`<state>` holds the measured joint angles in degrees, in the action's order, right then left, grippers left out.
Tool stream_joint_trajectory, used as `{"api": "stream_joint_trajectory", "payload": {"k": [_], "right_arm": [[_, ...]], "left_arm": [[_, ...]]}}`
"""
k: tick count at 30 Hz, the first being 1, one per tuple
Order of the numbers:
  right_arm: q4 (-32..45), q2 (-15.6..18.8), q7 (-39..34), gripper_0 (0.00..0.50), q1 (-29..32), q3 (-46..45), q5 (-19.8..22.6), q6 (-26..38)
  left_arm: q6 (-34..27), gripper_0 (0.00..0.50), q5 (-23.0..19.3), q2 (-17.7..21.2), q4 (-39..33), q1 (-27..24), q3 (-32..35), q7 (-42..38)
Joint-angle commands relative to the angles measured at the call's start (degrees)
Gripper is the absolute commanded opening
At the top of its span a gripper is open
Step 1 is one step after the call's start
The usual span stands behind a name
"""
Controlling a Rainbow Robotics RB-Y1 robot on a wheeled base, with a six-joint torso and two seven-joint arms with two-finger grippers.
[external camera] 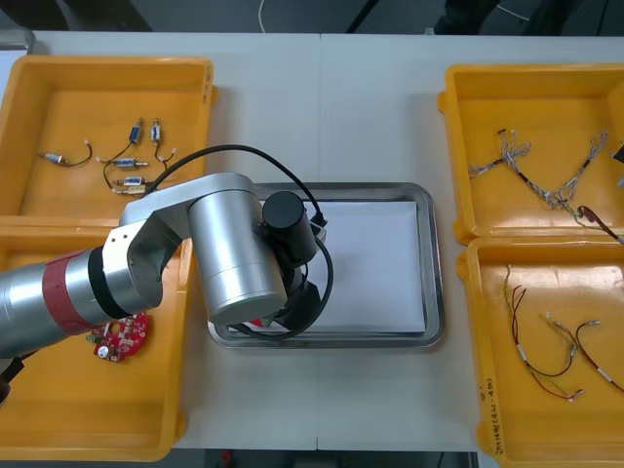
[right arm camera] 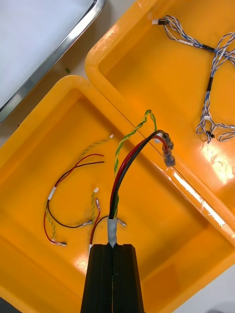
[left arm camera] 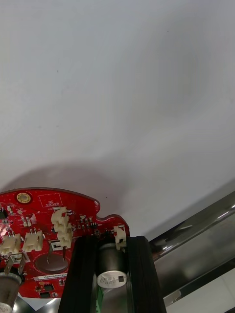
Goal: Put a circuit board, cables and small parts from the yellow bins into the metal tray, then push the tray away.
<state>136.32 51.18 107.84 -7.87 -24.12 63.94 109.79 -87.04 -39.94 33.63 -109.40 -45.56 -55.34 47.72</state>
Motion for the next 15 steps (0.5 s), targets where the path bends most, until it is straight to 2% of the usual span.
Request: {"api": "stream_joint_trajectory", "payload": {"k": [1, 3, 4, 6, 7, 15], "right_arm": [[1.4, 1.6, -1.2, 0.000, -1.5, 1.8, -1.0, 0.2], [1.4, 1.6, -1.2, 0.000, -1.7, 2.4, -0.8, 0.2], [1.4, 1.6, -1.2, 0.000, -1.8, 2.9, -0.7, 0.2], [1.4, 1.6, -1.3, 0.000, -1.7, 3.1, -0.4, 0.2], [1.4, 1.6, -1.2, 0.000, -1.8, 3.1, -0.3, 0.2], [1.4, 1.6, -1.1, 0.000, -1.7, 3.2, 0.8, 0.2]], "left_arm": [[1.1, 0.009, 0.7, -1.5, -0.6, -1.9, -1.1, -3.6], [1.4, 0.171, 1.1, -1.5, -0.6, -1.8, -1.0, -3.7], [1.8, 0.292, 1.6, -1.5, -0.6, -1.5, -1.0, -3.7], [2.9, 0.473, 3.0, -1.4, -0.6, -0.6, -1.1, -3.8], [3.2, 0.500, 3.4, -1.5, -0.6, -0.4, -1.0, -3.7], [3.8, 0.500, 4.0, -1.2, -0.8, -0.1, -0.8, -3.9]]}}
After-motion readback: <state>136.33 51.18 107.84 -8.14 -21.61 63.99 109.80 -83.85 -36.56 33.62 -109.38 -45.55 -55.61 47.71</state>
